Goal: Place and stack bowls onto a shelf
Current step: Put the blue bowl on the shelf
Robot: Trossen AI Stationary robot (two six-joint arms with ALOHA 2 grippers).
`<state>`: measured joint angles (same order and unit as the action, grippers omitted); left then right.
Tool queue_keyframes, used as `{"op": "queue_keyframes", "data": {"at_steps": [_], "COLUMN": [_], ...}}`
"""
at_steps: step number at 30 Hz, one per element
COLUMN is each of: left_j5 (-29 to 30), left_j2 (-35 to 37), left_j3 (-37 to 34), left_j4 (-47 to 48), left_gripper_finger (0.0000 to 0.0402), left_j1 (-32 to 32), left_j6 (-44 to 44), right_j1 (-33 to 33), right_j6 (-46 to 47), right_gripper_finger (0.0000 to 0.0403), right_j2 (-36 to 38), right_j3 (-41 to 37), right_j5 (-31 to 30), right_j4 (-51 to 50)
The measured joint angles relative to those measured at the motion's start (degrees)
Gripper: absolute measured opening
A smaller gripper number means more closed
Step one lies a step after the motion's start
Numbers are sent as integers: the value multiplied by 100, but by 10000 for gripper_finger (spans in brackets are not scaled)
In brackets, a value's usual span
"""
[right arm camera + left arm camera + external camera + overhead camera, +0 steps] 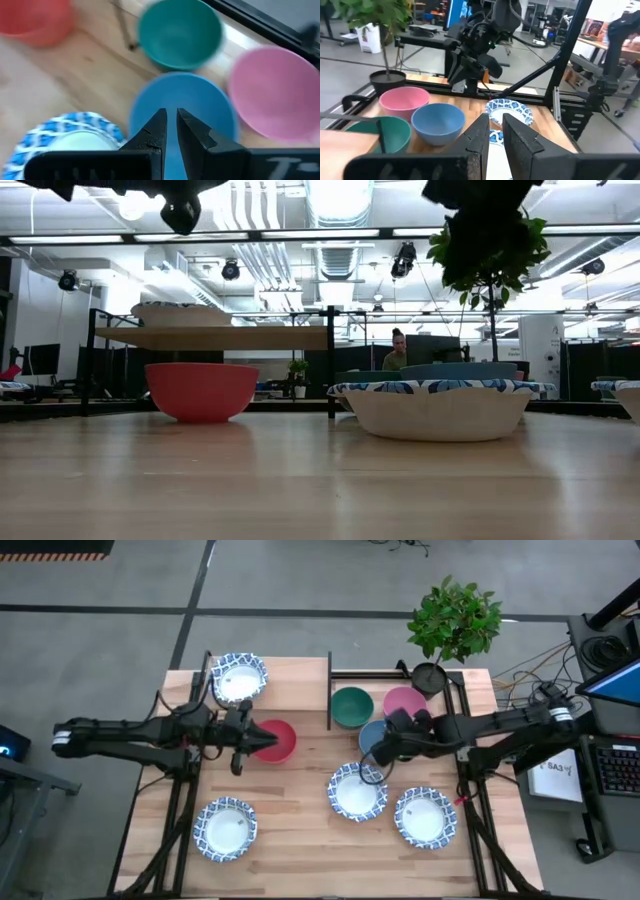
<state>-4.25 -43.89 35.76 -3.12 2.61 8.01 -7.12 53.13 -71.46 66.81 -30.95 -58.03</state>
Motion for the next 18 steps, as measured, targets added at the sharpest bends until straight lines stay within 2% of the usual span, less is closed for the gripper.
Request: {"op": "queue_keyframes", "data": {"at_steps": [3,7,15,18], "left_j5": [182,502,531,531], "left_j2": [122,188,206,251], "left_j3": [-39,-62,-78,-78], "left_j4": [203,451,499,607], "left_gripper_finger": [36,36,36,36], "left_j1": [0,0,0,0], "left_j6": [-3,12,-103,-207], "right_j1": [101,216,225,382], "right_j6": [214,22,-58,314], "right_gripper_finger": [31,31,31,35], "right_j2": [-335,-712,-1559,-1869], "right_j3": [379,695,1239,1476], "right_j5": [94,437,567,829], "right_j4": [-500,-576,-571,-598]}}
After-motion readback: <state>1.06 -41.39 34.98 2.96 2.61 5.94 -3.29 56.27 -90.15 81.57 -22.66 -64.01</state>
